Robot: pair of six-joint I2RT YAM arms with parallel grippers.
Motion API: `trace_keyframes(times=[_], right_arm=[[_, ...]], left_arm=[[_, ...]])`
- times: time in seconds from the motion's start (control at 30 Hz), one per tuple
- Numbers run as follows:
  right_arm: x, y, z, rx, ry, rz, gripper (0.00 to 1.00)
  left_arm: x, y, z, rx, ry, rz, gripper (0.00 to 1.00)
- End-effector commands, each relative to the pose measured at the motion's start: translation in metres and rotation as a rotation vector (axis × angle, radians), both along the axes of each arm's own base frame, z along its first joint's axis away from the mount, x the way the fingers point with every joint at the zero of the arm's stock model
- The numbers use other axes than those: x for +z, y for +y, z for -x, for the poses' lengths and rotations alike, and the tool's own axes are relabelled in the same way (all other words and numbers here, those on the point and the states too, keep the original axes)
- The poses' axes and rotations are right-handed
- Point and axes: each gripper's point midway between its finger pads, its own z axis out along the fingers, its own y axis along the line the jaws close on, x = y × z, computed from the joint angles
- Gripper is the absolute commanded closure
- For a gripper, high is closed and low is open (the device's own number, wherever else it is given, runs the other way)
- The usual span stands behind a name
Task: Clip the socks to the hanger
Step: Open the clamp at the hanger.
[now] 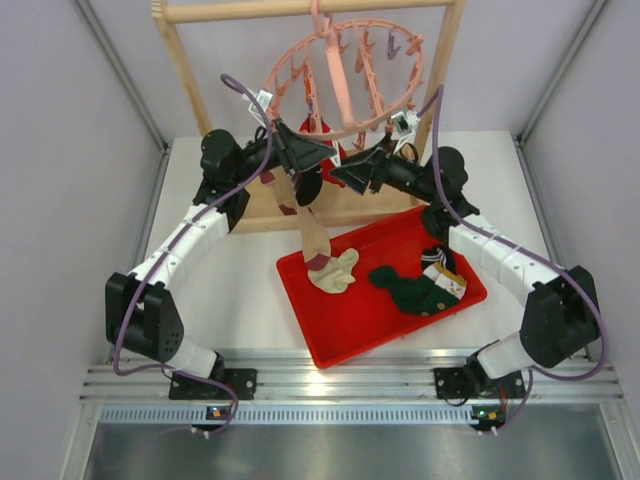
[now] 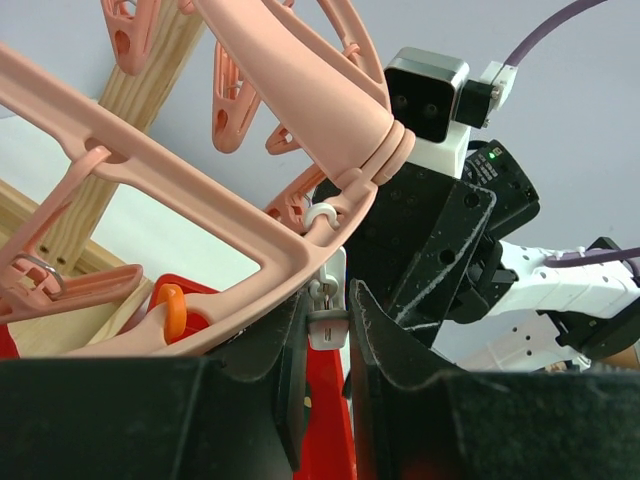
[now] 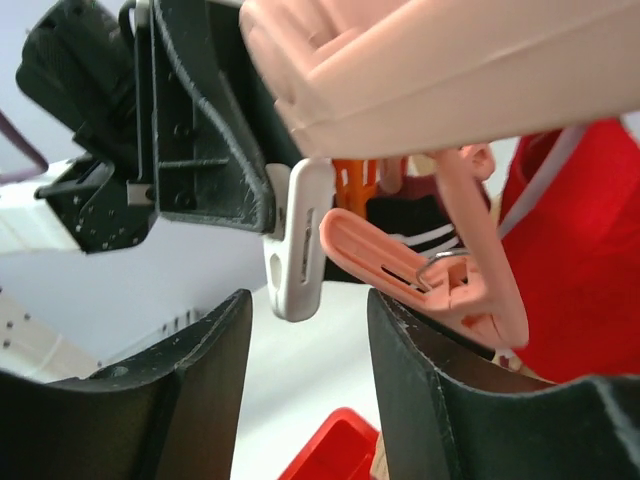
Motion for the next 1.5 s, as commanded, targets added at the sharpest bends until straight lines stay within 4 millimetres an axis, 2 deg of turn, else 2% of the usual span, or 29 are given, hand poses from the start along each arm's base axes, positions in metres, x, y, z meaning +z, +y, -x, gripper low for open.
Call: trace_keyframes(times=[0.0,0.1,0.4,0.87,0.97,1.0,1.03,1.07,1.1,1.17,1.2,1.27,1.33,1.37,1.4,1.47], right_arm=[[0.029,-0.016,-0.003,-0.09,-0.042,-0.101,0.51],[0.031,-0.016,-0.002,-0.081,-0.033,-0.116,0.57],[0.055,-0.01,0.0,-0.034,-0.084,-0.155,0.57],[0.054,0.0,0.003,0.02,-0.114,-0.129,0.66],[0.051,0.003,0.004,0.036,-0.117,-0.12,0.73],[0.052,0.004,0.006,0.04,-0.12,-0.12,0.81],[0.051,0.003,0.005,0.038,-0.119,-0.118,0.87],[0.05,0.003,0.005,0.036,-0.119,-0.115,0.92],[0.05,0.003,0.003,0.026,-0.124,-0.109,1.0],[0.048,0.001,0.001,0.003,-0.131,-0.091,1.0],[0.049,0.0,-0.002,-0.02,-0.133,-0.087,1.0],[0.046,-0.002,-0.005,-0.055,-0.125,-0.061,1.0],[0.047,-0.007,-0.012,-0.133,-0.166,-0.037,1.0],[0.043,-0.006,-0.013,-0.157,-0.19,-0.004,1.0],[0.042,-0.01,-0.019,-0.213,-0.194,0.005,1.0],[0.043,-0.007,-0.014,-0.248,-0.251,0.036,1.0]], left_arm=[[0.012,0.001,0.006,-0.026,-0.078,0.027,0.89],[0.011,0.001,0.007,-0.033,-0.077,0.027,0.89],[0.008,0.001,0.007,-0.036,-0.068,0.024,0.89],[0.005,0.0,0.005,-0.038,-0.031,0.023,0.9],[0.006,0.001,0.005,-0.038,-0.026,0.024,0.9],[0.006,0.0,0.006,-0.038,-0.023,0.024,0.89],[0.006,0.001,0.005,-0.03,-0.019,0.023,0.87],[0.005,0.001,0.003,-0.021,-0.008,0.023,0.77],[0.004,0.001,0.001,-0.011,0.002,0.023,0.72],[0.007,0.004,-0.003,0.021,0.024,0.028,0.65],[0.008,0.005,-0.004,0.036,0.036,0.028,0.57],[0.018,0.01,-0.006,0.084,0.034,0.04,0.51],[0.016,0.014,-0.011,0.133,0.057,0.024,0.39],[0.02,0.019,-0.016,0.198,0.065,0.024,0.36],[0.012,0.022,-0.019,0.227,0.102,-0.004,0.34],[0.014,0.027,-0.022,0.278,0.083,-0.029,0.31]])
